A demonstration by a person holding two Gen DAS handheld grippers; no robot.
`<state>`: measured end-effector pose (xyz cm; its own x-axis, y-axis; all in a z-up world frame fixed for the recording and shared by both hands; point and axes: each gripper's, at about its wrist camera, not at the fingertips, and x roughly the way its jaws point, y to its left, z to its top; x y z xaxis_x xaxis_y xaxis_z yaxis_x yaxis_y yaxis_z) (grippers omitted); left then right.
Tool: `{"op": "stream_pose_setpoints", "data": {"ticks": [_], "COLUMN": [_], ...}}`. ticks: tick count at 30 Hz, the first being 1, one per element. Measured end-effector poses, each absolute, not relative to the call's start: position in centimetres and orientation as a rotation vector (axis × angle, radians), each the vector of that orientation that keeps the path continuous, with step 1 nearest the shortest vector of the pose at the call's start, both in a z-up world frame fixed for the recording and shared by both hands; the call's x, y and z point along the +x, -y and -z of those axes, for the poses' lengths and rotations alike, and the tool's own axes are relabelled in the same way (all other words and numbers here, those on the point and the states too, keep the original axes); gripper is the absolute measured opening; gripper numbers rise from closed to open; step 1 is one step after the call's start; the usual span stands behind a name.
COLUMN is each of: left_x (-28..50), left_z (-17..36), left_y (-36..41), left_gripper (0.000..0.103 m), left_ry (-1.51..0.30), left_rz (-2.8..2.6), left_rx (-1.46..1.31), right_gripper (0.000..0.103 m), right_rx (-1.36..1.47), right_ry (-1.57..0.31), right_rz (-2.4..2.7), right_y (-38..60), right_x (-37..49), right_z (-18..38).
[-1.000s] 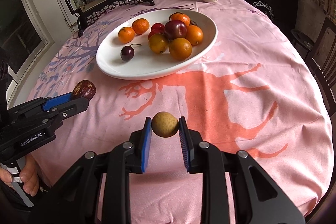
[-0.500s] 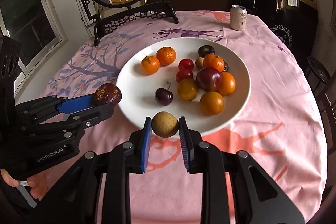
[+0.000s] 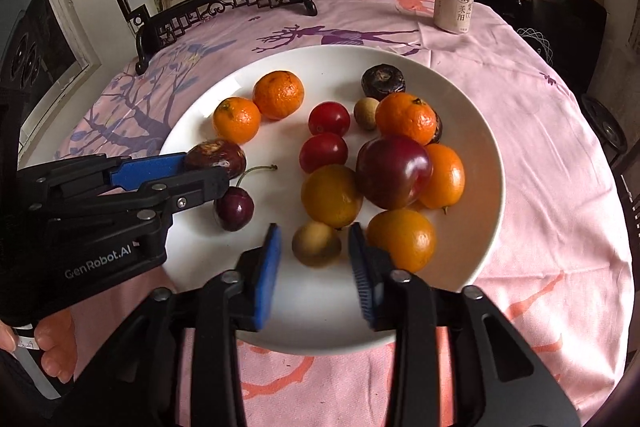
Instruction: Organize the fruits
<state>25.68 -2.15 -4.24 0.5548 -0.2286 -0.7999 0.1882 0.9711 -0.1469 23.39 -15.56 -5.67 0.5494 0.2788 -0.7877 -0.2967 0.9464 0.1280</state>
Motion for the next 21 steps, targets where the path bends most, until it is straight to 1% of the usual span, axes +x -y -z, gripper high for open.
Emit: {"op": "stream_pose_setpoints", "data": {"ticks": [1,3,5,6,7,8,9,10,11,17,21], "left_x": [25.5,24.6,23.0,22.1,21.1,19.9,18.6,17.2,15.9,11.0,8.5], "left_z": [4.0,3.1,1.9,1.4,0.9,0.4,0.1,-0.2,-0.3,0.0,-0.7], "left_y": [1.9,1.5,1.0,0.8,0.6,0.4,0.1,0.1,0.1,0.3,0.4], "left_gripper": [0.040,0.060,0.063,0.068,0.075,0.087,0.091,0.093,0.100,0.101,0.101], "left_ry": [-0.943,-0.913,-0.865,-0.845,-0.825,-0.804,-0.775,-0.750,-0.736,-0.757,-0.715], "left_rz": [0.249,0.248,0.234,0.231,0.224,0.214,0.208,0.205,0.196,0.174,0.145], "left_rx": [-0.054,-0.067,-0.071,-0.068,-0.067,-0.070,-0.072,-0.069,-0.062,-0.064,-0.055], "right_gripper": [0.053,0.053,0.054,0.056,0.062,0.071,0.076,0.089,0.099,0.099,0.099], "right_rx": [-0.013,-0.031,-0.057,-0.061,-0.061,-0.060,-0.059,-0.058,-0.059,-0.048,-0.030], "right_ry": [-0.922,-0.894,-0.869,-0.860,-0.852,-0.848,-0.846,-0.844,-0.840,-0.836,-0.833], "right_rz": [-0.344,-0.331,-0.317,-0.318,-0.321,-0.322,-0.314,-0.298,-0.275,-0.165,-0.147], "right_y": [15.7,15.7,15.7,15.8,15.9,16.1,16.3,16.5,16.7,18.2,18.6], "right_x": [23.2,22.4,21.1,20.2,19.3,18.3,17.3,16.4,15.5,12.2,10.7], "right_z": [5.5,4.7,3.9,3.6,3.3,3.1,3.0,3.0,3.1,3.1,2.7]}}
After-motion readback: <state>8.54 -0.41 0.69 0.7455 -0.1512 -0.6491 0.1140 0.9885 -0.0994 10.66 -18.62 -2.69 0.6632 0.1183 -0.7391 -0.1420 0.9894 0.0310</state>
